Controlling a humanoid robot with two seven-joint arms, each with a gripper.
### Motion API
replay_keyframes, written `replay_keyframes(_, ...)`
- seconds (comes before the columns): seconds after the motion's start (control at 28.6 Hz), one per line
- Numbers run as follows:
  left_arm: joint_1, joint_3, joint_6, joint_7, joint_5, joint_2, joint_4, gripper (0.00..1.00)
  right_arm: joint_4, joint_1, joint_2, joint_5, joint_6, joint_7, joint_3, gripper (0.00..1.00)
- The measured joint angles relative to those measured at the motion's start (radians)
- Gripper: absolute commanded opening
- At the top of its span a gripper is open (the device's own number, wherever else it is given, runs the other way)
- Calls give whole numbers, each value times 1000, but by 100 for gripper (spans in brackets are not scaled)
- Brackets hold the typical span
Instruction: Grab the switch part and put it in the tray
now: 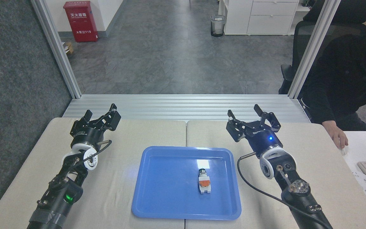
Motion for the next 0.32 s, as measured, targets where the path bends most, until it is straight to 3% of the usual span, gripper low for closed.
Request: replay_keyframes(0.32, 0, 0, 0, 0, 0, 0, 0, 100, 31, 24, -85, -54, 1, 20, -86, 99)
